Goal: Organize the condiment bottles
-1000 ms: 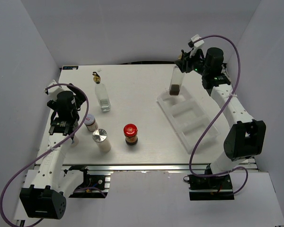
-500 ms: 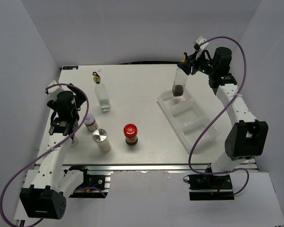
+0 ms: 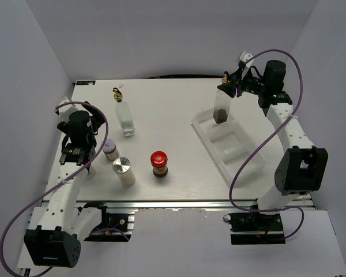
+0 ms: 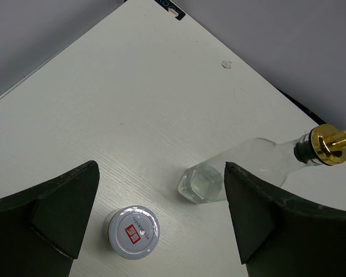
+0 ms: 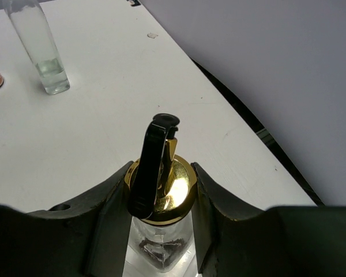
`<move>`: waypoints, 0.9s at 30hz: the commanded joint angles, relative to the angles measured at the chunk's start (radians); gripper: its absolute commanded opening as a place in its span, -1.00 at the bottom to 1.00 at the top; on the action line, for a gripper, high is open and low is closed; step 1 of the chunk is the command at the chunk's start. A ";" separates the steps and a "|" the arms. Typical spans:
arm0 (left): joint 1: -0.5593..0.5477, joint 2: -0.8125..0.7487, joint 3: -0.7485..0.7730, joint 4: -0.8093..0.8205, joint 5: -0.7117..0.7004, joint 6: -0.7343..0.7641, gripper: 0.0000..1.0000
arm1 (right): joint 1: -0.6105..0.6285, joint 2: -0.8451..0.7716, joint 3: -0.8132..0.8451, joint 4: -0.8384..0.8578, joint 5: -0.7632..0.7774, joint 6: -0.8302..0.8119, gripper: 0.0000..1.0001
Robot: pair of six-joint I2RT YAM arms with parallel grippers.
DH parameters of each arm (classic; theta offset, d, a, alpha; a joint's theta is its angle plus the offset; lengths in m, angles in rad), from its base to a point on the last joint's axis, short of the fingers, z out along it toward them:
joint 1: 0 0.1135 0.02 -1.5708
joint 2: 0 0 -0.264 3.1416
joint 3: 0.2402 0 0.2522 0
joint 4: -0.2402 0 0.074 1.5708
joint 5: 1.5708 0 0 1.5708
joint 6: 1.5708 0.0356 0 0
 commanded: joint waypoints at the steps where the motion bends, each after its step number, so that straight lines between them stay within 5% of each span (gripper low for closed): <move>1: 0.003 -0.005 0.008 0.032 0.024 0.013 0.96 | -0.011 -0.044 -0.006 0.067 -0.072 -0.066 -1.00; 8: 0.002 0.001 0.008 0.029 0.037 0.028 0.96 | -0.034 0.015 0.018 0.021 -0.178 -0.141 -1.00; 18: 0.003 0.006 -0.001 0.063 0.096 0.062 0.96 | -0.037 0.044 0.026 -0.071 -0.102 -0.246 -0.97; 27: 0.002 0.107 0.011 0.234 0.546 0.202 0.96 | -0.037 0.000 -0.066 -0.003 -0.011 -0.240 0.02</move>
